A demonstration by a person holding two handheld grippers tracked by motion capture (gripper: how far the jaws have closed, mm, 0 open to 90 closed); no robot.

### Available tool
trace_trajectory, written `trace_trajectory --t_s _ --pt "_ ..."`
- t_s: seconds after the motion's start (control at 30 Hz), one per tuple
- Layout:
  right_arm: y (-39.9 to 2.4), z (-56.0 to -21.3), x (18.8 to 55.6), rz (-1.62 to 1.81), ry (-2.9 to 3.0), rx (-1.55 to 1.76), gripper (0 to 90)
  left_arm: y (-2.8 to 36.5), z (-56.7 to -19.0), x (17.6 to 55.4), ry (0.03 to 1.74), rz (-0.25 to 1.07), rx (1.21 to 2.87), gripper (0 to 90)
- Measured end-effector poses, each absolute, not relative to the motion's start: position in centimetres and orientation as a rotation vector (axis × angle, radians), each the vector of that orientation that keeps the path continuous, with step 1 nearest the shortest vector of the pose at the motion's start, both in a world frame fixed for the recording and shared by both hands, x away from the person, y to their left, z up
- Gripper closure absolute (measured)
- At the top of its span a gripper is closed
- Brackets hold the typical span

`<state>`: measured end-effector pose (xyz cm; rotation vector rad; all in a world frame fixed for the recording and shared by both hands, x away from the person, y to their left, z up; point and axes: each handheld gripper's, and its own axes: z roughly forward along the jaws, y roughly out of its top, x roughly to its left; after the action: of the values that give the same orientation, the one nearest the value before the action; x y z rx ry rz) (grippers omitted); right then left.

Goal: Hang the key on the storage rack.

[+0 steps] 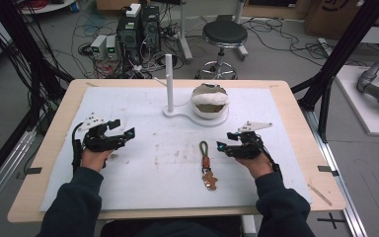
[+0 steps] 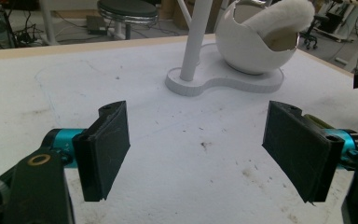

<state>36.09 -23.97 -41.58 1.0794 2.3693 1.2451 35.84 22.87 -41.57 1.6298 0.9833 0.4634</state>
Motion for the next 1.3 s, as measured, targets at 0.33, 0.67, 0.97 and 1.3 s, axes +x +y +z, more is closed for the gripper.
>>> trace_trajectory --t_s 0.33,0.67,0.97,1.3 --pt "-20.5 -42.8 35.7 1.202 2.474 1.021 43.6 22.8 -41.7 35.8 0.986 0.453 1.649 23.5" --pt "-18.5 -44.3 35.3 1.053 2.620 0.960 46.0 22.8 -41.8 35.9 1.001 0.450 1.651 24.5" --pt "-18.3 -44.1 35.0 1.057 2.674 0.923 70.6 22.6 -42.0 35.9 1.006 0.442 1.667 25.6" --pt "-18.1 -44.2 34.9 1.054 2.677 0.880 68.5 22.6 -42.0 36.0 1.011 0.437 1.668 25.9"
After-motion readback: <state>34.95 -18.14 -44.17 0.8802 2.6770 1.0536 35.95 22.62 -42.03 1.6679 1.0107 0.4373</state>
